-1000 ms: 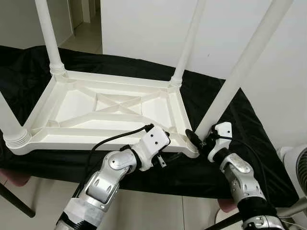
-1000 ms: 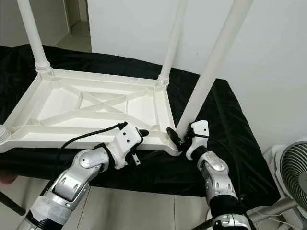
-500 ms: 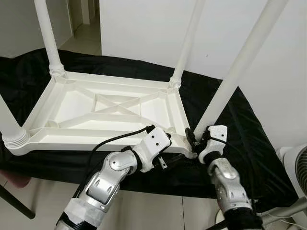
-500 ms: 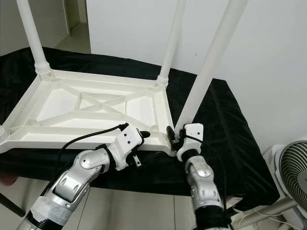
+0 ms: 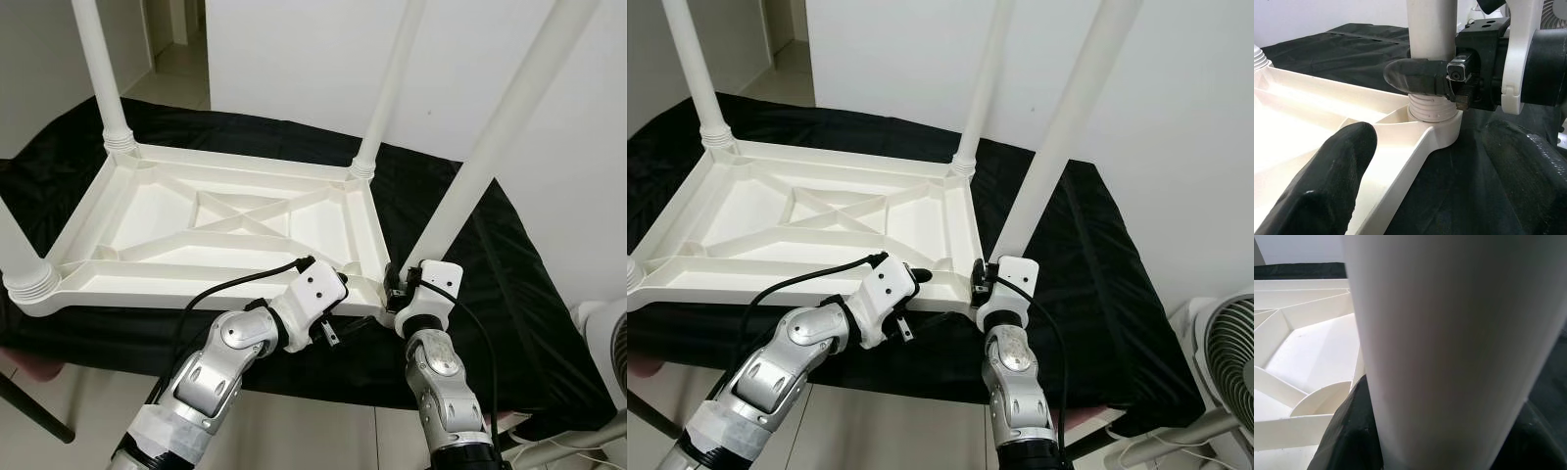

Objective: Building children table

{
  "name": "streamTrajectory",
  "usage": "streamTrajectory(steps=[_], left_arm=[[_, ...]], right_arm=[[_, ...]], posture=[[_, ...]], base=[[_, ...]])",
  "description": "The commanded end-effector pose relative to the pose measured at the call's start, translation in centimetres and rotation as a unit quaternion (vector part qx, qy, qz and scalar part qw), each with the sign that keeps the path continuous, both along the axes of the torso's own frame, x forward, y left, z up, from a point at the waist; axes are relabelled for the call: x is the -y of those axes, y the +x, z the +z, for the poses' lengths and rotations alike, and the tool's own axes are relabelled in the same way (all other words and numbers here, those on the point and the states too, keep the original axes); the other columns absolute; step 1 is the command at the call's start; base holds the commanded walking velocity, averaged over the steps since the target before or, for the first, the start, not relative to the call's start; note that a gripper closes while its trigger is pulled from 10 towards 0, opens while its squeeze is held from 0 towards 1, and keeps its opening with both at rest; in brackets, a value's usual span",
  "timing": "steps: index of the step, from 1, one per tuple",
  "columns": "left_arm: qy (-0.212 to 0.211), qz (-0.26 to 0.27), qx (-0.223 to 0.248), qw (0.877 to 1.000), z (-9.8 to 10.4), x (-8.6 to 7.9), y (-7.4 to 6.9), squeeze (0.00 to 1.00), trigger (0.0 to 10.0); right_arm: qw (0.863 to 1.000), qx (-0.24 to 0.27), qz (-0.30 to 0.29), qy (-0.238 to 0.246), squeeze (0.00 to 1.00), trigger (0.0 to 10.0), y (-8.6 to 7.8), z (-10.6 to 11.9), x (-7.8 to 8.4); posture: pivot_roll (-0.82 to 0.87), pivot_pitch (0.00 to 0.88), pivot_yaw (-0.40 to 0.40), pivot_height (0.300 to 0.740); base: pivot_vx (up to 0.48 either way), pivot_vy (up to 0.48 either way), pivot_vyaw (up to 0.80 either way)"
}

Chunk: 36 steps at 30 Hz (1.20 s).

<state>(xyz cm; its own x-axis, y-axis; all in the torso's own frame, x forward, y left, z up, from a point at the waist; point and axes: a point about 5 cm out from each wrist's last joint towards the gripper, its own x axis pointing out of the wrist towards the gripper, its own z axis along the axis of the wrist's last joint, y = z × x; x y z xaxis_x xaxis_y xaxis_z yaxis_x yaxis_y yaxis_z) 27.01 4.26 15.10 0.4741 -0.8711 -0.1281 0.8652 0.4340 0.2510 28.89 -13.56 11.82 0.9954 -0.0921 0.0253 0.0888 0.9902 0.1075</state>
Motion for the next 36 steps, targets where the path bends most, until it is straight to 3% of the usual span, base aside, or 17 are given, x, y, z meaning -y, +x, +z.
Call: streamTrajectory(steps=[1,7,8,20,21,23,27,28,36], left_arm=[[0.005,-0.025,-0.005,1.000,0.0,0.5,-0.4,0.00,10.0],[0.005,-0.026,-0.004,1.000,0.0,0.6,-0.4,0.00,10.0],[0.005,-0.026,-0.004,1.000,0.0,0.6,-0.4,0.00,10.0],[0.002,-0.026,-0.005,1.000,-0.1,0.7,-0.5,0.00,10.0],[0.002,-0.026,-0.005,1.000,0.0,0.7,-0.5,0.00,10.0],[0.002,-0.026,-0.005,1.000,0.0,0.7,-0.5,0.00,10.0],[0.002,-0.024,-0.005,1.000,0.0,0.7,-0.5,0.00,10.0],[0.002,-0.023,-0.004,1.000,0.0,0.7,-0.5,0.00,10.0],[-0.001,-0.024,-0.005,1.000,0.1,0.8,-0.5,0.00,10.0]], right_arm=[[0.998,-0.053,-0.011,0.027,0.00,10.0,-0.8,-2.0,-0.9],[0.998,-0.048,-0.010,0.029,0.00,10.0,-0.9,-1.9,-0.8],[0.999,-0.043,-0.003,0.030,1.00,10.0,-0.9,-1.7,-0.9],[0.999,-0.005,0.046,0.018,1.00,10.0,-0.8,-0.5,0.0],[0.997,-0.002,0.073,0.012,0.00,10.0,-0.7,-0.4,0.3],[0.997,-0.002,0.073,0.012,0.00,10.0,-0.7,-0.4,0.3],[0.991,0.011,0.131,-0.003,0.00,10.0,-0.3,0.0,1.0],[0.987,0.016,0.162,-0.016,0.00,10.0,0.1,0.1,1.6],[0.967,0.022,0.245,-0.064,0.00,10.0,1.5,0.3,3.3]], posture=[[-0.01,0.000,-0.119,0.740],[-0.01,0.000,-0.120,0.740],[-0.01,0.000,-0.124,0.740],[-0.01,0.000,-0.132,0.740],[-0.01,0.000,-0.133,0.740],[-0.01,0.000,-0.133,0.740],[-0.01,0.000,-0.132,0.740],[-0.01,0.000,-0.129,0.740],[-0.01,0.000,-0.121,0.740]], base=[[0.000,0.000,0.00],[0.000,0.000,0.00],[0.000,0.000,0.00],[0.000,0.000,0.00],[0.000,0.000,0.00],[0.000,0.000,0.00],[0.000,0.000,0.00],[0.000,0.000,0.00],[0.000,0.000,0.00]])
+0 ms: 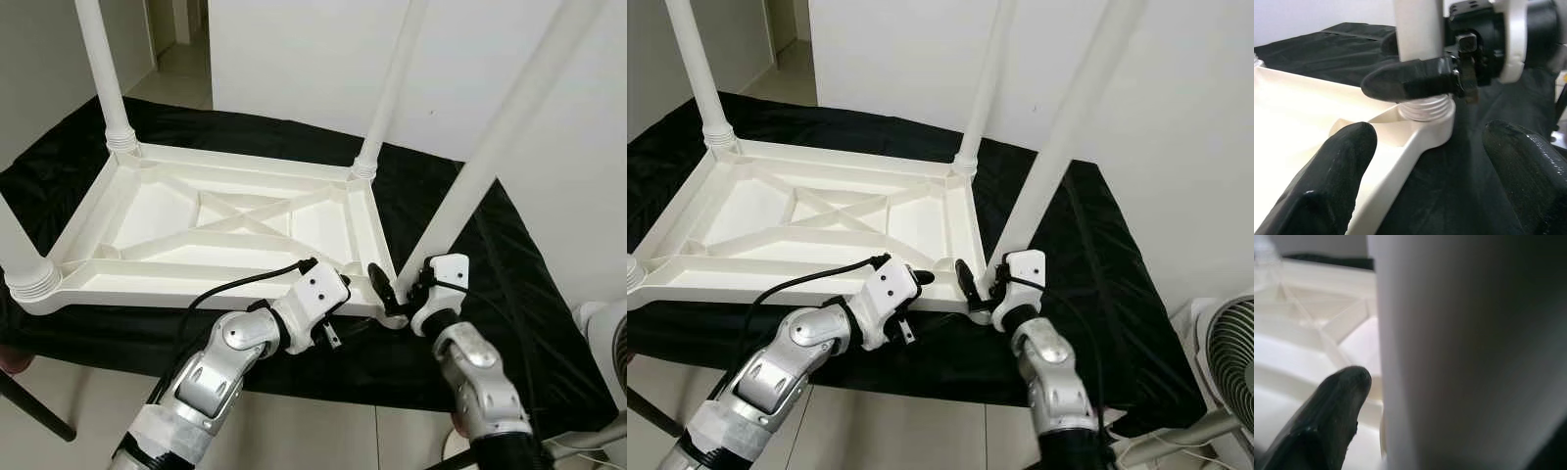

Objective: Building children table

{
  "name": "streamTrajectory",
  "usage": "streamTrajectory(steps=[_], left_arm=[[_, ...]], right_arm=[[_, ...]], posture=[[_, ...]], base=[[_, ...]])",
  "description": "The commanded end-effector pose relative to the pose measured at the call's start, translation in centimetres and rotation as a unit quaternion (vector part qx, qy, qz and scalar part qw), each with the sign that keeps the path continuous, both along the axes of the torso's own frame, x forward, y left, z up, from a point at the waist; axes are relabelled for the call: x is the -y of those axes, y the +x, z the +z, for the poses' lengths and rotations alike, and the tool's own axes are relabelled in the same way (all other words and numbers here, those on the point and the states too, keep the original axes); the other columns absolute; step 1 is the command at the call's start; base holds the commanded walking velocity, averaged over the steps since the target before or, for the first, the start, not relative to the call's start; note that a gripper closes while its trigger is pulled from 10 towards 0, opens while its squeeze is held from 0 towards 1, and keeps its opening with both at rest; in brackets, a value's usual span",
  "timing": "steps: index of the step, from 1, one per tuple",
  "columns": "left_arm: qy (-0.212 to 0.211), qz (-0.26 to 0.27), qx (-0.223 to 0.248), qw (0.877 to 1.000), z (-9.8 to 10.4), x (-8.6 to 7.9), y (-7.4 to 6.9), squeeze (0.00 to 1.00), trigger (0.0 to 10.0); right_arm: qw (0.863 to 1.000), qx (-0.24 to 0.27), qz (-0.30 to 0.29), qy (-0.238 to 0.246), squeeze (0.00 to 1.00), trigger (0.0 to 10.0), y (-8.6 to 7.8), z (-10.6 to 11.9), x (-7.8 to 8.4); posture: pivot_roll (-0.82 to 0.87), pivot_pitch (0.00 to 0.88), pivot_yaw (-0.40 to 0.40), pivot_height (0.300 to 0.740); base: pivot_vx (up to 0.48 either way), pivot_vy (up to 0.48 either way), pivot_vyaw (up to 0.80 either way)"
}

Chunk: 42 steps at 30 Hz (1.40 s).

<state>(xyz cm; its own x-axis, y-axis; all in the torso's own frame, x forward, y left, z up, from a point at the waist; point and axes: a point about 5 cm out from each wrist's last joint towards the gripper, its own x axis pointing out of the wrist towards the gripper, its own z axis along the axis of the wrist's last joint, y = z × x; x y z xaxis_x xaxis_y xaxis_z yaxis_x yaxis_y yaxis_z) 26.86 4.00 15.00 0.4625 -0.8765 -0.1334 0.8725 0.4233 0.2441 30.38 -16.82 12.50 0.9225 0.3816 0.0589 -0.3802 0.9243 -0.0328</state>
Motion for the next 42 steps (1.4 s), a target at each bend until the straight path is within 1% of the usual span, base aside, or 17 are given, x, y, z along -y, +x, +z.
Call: streamTrajectory(steps=[1,4,5,6,7,8,9,19,20,24,29,31,32,38,39,40,42], left_arm=[[-0.002,-0.019,0.000,1.000,0.3,0.6,-0.4,0.00,10.0],[-0.001,-0.019,0.001,1.000,0.3,0.6,-0.3,0.00,10.0],[-0.001,-0.019,0.001,1.000,0.3,0.6,-0.3,0.00,10.0],[-0.001,-0.019,0.001,1.000,0.3,0.6,-0.3,0.00,10.0],[-0.001,-0.018,0.002,1.000,0.4,0.5,-0.3,0.00,10.0],[-0.001,-0.017,0.002,1.000,0.4,0.5,-0.3,0.00,10.0],[-0.001,-0.017,0.002,1.000,0.5,0.5,-0.3,0.00,10.0],[-0.001,-0.016,0.001,1.000,0.4,0.5,-0.3,0.00,10.0],[-0.001,-0.017,0.001,1.000,0.4,0.5,-0.3,0.00,10.0],[-0.001,-0.017,0.001,1.000,0.4,0.5,-0.3,0.00,10.0],[-0.002,-0.018,0.000,1.000,0.4,0.6,-0.3,0.00,10.0],[-0.001,-0.018,0.000,1.000,0.4,0.6,-0.3,0.00,10.0],[-0.002,-0.019,0.000,1.000,0.4,0.6,-0.3,0.00,10.0],[-0.001,-0.020,-0.001,1.000,0.3,0.6,-0.3,0.00,10.0],[0.000,-0.020,-0.002,1.000,0.2,0.7,-0.4,0.00,10.0],[0.000,-0.020,-0.002,1.000,0.2,0.7,-0.4,0.00,10.0],[0.000,-0.020,-0.002,1.000,0.1,0.7,-0.4,0.00,10.0]], right_arm=[[0.999,-0.011,0.028,-0.015,0.00,10.0,0.3,-0.6,-0.1],[0.999,-0.018,0.038,-0.017,0.00,9.6,0.4,-0.8,-0.2],[0.999,-0.021,0.044,-0.020,0.00,4.9,0.5,-0.9,-0.2],[0.999,-0.021,0.044,-0.020,0.00,4.9,0.5,-0.9,-0.2],[0.998,-0.024,0.052,-0.023,0.00,1.3,0.5,-1.1,-0.2],[0.998,-0.026,0.057,-0.025,0.00,1.3,0.6,-1.3,-0.2],[0.997,-0.028,0.063,-0.027,0.00,0.0,0.6,-1.4,-0.2],[0.996,-0.035,0.080,-0.018,0.00,0.0,0.4,-2.1,0.0],[0.996,-0.042,0.076,-0.008,0.00,10.0,0.3,-2.2,-0.1],[0.997,-0.052,0.057,0.025,0.00,10.0,-0.2,-2.1,-0.8],[0.997,-0.057,0.037,0.025,0.00,10.0,-0.3,-2.2,-1.2],[0.998,-0.054,0.013,0.032,0.00,10.0,-0.4,-2.1,-1.6],[0.995,-0.066,-0.021,0.067,0.00,10.0,-0.6,-1.9,-2.5],[0.993,-0.074,-0.066,0.071,0.00,10.0,-0.8,-2.1,-3.1],[0.986,-0.073,-0.142,0.058,0.00,10.0,-1.3,-2.4,-3.7],[0.986,-0.073,-0.142,0.058,0.00,10.0,-1.3,-2.4,-3.7],[0.975,-0.069,-0.205,0.055,0.00,10.0,-1.8,-2.4,-3.7]], posture=[[-0.01,0.000,-0.120,0.740],[-0.01,0.000,-0.121,0.740],[-0.01,0.000,-0.121,0.740],[-0.01,0.000,-0.121,0.740],[-0.01,0.000,-0.121,0.740],[-0.01,0.000,-0.121,0.740],[0.00,0.000,-0.123,0.740],[-0.01,0.000,-0.122,0.740],[-0.01,0.000,-0.124,0.740],[-0.01,0.000,-0.123,0.740],[-0.01,0.000,-0.122,0.740],[-0.01,0.000,-0.122,0.740],[-0.02,0.000,-0.125,0.740],[-0.02,0.000,-0.128,0.740],[-0.02,0.000,-0.133,0.740],[-0.02,0.000,-0.133,0.740],[-0.01,0.000,-0.136,0.740]], base=[[0.000,0.000,0.00],[0.000,0.000,0.00],[0.000,0.000,0.00],[0.000,0.000,0.00],[0.000,0.000,0.00],[0.000,0.000,0.00],[0.000,0.000,0.00],[0.000,0.000,0.00],[0.000,0.000,0.00],[0.000,0.000,0.00],[0.000,0.000,0.00],[0.000,0.000,0.00],[0.000,0.000,0.00],[0.000,0.000,0.00],[0.000,0.000,0.00],[0.000,0.000,0.00],[0.000,0.000,0.00]])
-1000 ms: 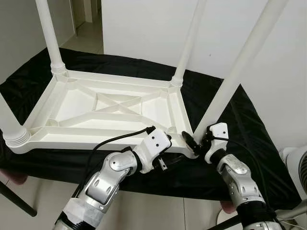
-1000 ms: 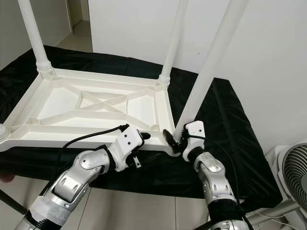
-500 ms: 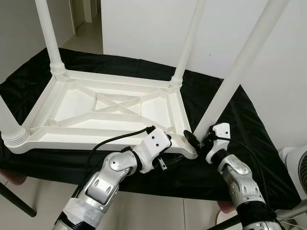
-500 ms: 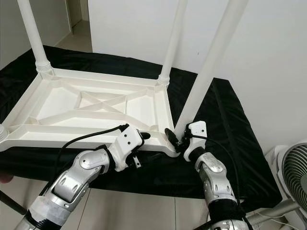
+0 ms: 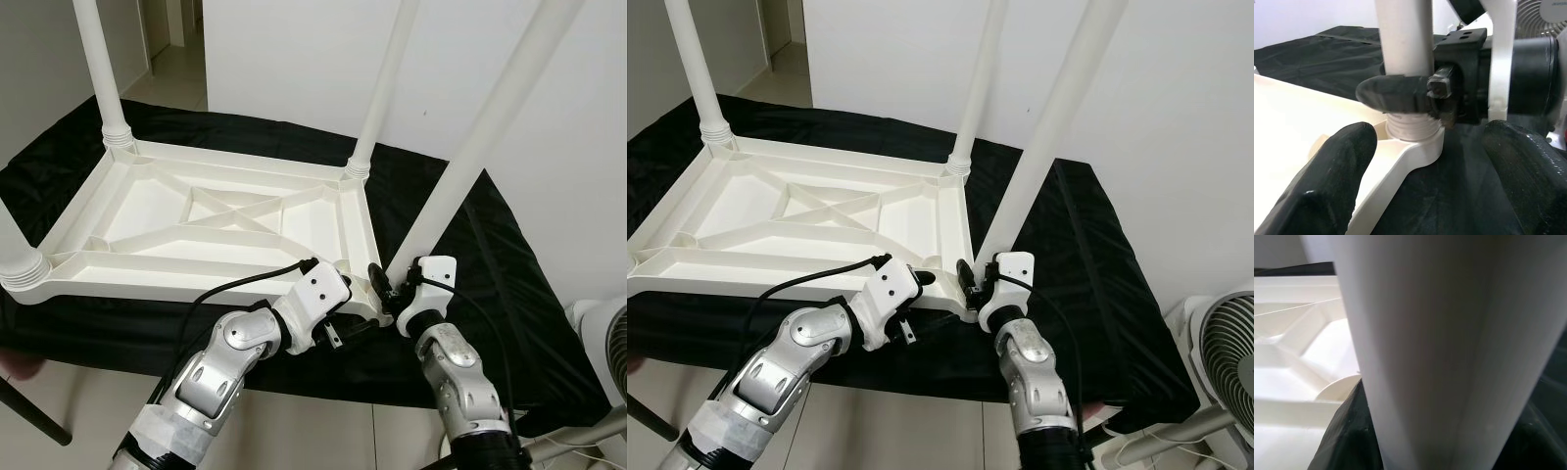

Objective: Building children table

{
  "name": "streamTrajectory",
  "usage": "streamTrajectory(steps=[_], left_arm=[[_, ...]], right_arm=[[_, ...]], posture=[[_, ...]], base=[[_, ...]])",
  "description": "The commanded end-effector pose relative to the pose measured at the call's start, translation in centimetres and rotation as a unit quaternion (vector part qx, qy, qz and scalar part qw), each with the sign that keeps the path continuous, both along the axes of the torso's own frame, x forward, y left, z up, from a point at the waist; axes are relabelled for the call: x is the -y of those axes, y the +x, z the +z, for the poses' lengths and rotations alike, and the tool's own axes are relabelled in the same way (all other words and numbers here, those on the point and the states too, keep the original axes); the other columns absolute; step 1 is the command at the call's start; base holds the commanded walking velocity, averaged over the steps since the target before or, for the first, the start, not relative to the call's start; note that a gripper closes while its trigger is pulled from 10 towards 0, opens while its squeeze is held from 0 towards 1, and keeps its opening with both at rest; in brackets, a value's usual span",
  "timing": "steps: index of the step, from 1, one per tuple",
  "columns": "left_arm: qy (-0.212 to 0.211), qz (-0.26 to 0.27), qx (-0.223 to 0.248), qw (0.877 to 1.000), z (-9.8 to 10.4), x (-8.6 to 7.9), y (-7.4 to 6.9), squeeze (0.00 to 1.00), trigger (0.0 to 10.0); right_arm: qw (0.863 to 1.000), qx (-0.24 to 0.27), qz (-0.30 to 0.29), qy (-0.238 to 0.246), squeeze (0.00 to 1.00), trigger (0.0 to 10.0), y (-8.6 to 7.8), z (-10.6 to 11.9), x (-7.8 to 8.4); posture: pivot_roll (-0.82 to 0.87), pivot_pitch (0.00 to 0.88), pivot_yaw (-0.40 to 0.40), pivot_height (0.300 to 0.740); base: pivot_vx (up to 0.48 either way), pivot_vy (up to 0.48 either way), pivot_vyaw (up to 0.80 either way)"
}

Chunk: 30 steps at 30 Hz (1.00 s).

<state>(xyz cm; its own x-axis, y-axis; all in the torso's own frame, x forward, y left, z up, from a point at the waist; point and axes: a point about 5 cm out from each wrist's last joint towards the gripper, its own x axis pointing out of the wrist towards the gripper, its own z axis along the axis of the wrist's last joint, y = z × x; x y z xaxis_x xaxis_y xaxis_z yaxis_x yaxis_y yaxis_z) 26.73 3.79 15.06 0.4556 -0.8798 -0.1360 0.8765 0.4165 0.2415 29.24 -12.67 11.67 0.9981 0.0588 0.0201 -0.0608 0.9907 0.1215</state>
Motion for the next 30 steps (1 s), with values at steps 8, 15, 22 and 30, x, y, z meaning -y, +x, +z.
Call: streamTrajectory(steps=[8,15,22,30], left_arm=[[-0.002,-0.012,0.002,1.000,0.2,0.4,-0.1,0.00,10.0],[0.001,-0.012,0.002,1.000,0.1,0.3,-0.1,0.00,10.0],[0.007,-0.012,0.007,1.000,0.0,0.3,0.1,0.00,10.0],[0.007,-0.013,0.008,1.000,0.0,0.3,0.1,0.00,10.0]], right_arm=[[0.996,-0.053,-0.078,0.003,0.00,10.0,-0.9,-1.5,0.4],[0.996,-0.046,-0.070,0.003,0.00,10.0,-0.9,-1.3,0.2],[0.999,0.007,-0.022,0.027,1.00,10.0,-0.8,0.3,-0.1],[0.999,0.022,0.030,0.015,0.13,10.0,-0.9,0.6,1.0]], posture=[[-0.01,0.000,-0.137,0.740],[-0.01,0.000,-0.136,0.740],[0.00,0.000,-0.141,0.740],[-0.01,0.000,-0.139,0.740]], base=[[0.000,0.000,0.00],[0.000,0.000,0.00],[0.000,0.000,0.00],[0.000,0.000,0.00]])
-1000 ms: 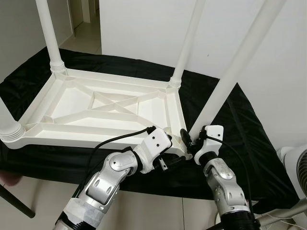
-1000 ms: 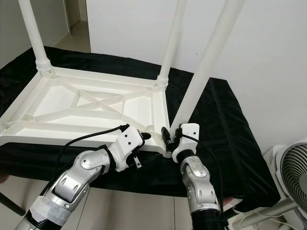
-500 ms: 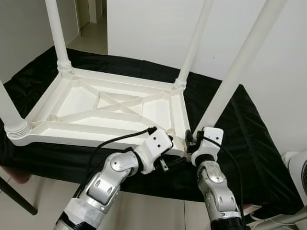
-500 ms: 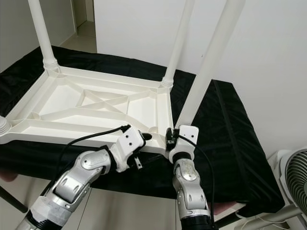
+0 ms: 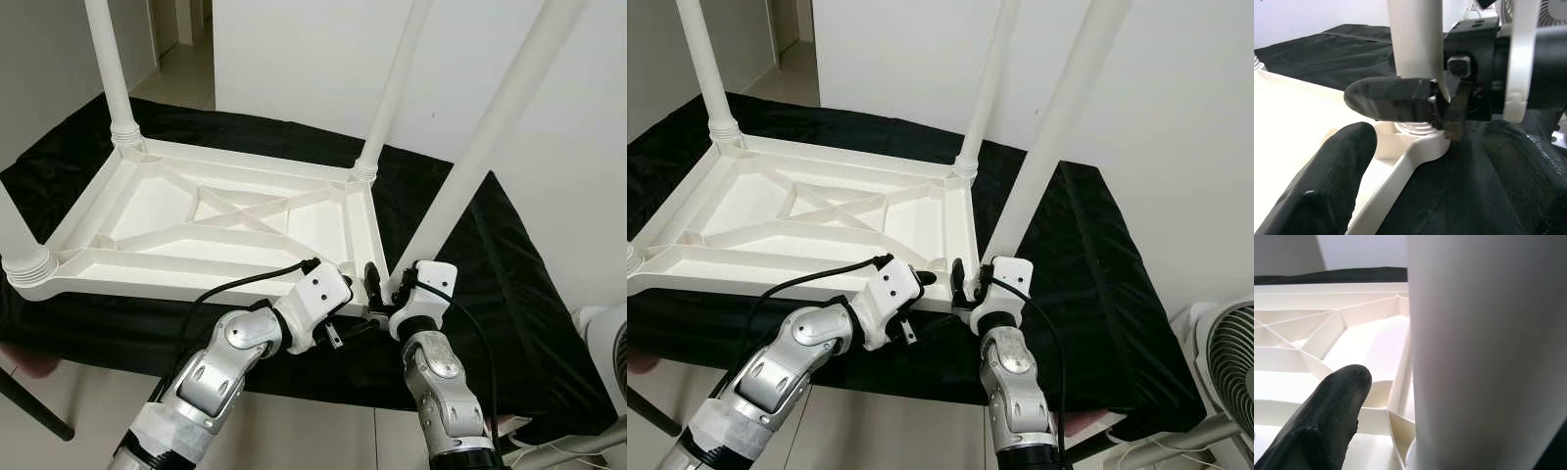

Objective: Building children table

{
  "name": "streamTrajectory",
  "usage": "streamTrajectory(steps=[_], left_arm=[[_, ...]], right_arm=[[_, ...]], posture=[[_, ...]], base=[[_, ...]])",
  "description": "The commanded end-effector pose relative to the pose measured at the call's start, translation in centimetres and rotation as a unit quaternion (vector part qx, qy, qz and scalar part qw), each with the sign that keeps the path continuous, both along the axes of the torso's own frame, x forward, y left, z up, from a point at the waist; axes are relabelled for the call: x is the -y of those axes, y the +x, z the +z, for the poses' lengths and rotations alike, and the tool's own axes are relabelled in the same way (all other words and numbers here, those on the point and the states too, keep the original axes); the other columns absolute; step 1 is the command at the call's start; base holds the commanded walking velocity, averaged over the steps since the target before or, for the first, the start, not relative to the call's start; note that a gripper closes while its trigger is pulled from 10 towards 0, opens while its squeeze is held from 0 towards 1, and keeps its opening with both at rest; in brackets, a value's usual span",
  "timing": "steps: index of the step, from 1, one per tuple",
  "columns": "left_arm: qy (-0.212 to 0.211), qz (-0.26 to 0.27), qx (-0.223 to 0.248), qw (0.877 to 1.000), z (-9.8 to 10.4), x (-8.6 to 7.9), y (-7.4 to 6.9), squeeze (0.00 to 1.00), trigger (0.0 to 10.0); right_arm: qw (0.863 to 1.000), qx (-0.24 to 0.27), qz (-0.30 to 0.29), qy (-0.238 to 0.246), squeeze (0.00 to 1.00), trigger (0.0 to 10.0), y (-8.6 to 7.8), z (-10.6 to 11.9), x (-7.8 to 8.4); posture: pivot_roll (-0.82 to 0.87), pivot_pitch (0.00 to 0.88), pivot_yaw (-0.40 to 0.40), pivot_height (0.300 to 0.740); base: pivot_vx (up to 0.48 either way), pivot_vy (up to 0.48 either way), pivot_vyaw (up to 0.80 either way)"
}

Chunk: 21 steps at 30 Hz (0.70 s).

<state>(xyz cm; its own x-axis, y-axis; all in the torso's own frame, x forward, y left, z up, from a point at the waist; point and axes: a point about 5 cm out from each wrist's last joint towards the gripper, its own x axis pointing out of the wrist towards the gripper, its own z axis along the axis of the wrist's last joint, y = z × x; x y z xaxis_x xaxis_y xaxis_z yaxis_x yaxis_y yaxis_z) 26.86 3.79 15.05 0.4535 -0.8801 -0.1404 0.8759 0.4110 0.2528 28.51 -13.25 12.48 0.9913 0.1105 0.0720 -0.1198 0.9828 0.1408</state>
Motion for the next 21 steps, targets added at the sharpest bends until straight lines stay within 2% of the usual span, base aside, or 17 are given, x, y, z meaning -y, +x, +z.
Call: streamTrajectory(steps=[1,2,8,10,21], left_arm=[[0.003,-0.011,0.003,1.000,0.0,0.3,0.0,0.00,10.0],[0.003,-0.012,0.003,1.000,0.0,0.3,-0.1,0.00,10.0],[0.003,-0.015,0.003,1.000,0.0,0.3,-0.1,0.00,10.0],[0.004,-0.017,0.001,1.000,0.1,0.2,0.1,0.00,10.0],[0.009,-0.034,0.000,0.999,0.4,0.1,0.5,0.00,10.0]], right_arm=[[1.000,-0.003,0.003,0.003,0.13,10.0,-0.2,-0.2,0.4],[1.000,-0.002,0.024,-0.003,0.00,10.0,-0.1,-0.2,1.0],[0.999,-0.003,0.050,-0.014,0.00,10.0,0.2,-0.4,1.3],[0.997,0.004,0.072,-0.025,0.00,10.0,0.4,-0.3,0.8],[0.992,0.016,0.117,-0.043,0.00,10.0,0.5,-0.1,0.0]], posture=[[-0.01,0.000,-0.139,0.740],[-0.01,0.000,-0.133,0.740],[-0.01,0.000,-0.126,0.740],[-0.03,0.000,-0.072,0.740],[-0.08,0.000,-0.002,0.740]], base=[[0.000,0.000,0.00],[0.000,0.000,0.00],[0.000,0.000,0.00],[0.000,0.000,0.00],[0.000,0.000,0.00]])
